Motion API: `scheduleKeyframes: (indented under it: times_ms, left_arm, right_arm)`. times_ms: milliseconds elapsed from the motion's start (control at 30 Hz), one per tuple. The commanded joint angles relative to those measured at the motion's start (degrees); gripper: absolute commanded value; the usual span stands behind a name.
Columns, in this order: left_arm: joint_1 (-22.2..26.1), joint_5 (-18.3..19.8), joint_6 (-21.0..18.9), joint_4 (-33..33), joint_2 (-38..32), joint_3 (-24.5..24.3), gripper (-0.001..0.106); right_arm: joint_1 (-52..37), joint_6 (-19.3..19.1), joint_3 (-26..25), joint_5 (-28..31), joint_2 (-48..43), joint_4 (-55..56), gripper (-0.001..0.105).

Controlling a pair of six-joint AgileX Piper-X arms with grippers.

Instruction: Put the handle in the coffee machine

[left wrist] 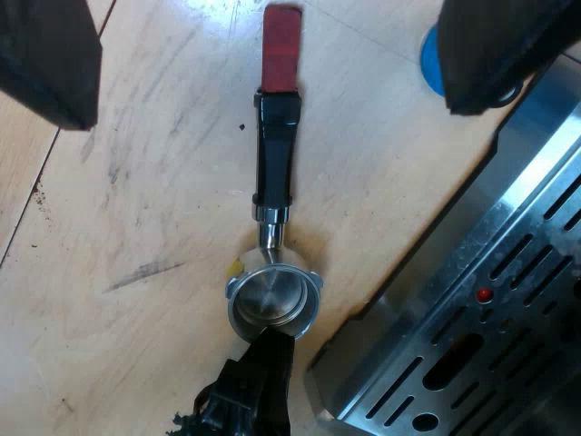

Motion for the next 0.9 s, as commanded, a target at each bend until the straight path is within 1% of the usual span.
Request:
scheduleKeyframes:
  times_ms: [33,133,200,300,567,767,800,833,867,900]
  left_arm:
    - [-0.4,-0.1,0.0,-0.8,0.0,0.0,0.076]
    - [-0.4,-0.1,0.0,-0.8,0.0,0.0,0.076]
    - [-0.4,-0.1,0.0,-0.8,0.0,0.0,0.076]
    - [-0.4,-0.1,0.0,-0.8,0.0,0.0,0.076]
    - [-0.4,-0.1,0.0,-0.8,0.0,0.0,0.076]
    - [-0.4,-0.1,0.0,-0.8,0.0,0.0,0.076]
    - [-0.4,-0.1,0.0,-0.8,0.0,0.0,0.076]
    - [-0.4,-0.1,0.0,-0.8,0.0,0.0,0.076]
    - [-0.4,-0.1,0.0,-0.8,0.0,0.0,0.076]
    - [-0.4,-0.1,0.0,-0.8,0.0,0.0,0.076]
  right_arm:
    - [0.1,-0.2,-0.2,-0.1,-0.8,0.6,0.000]
    - [0.1,-0.2,-0.2,0.4,-0.8,0.6,0.000]
    - [0.1,-0.2,-0.2,2.4,-0.8,0.6,0.000]
    - [0.1,-0.4,0.3,3.4,-0.8,0.8,0.000]
    - [0.1,-0.2,4.2,3.4,-0.8,0.8,0.000]
    - [0.1,-0.2,4.3,3.8,-0.8,0.6,0.000]
    - [0.1,-0.2,4.3,3.8,-0.8,0.8,0.003]
    - [0.1,-0.2,4.3,4.2,-0.8,1.0,0.009]
    - [0.1,-0.2,4.3,4.3,-0.8,1.0,0.011]
    - [0.1,-0.2,4.3,4.9,-0.8,1.4,0.021]
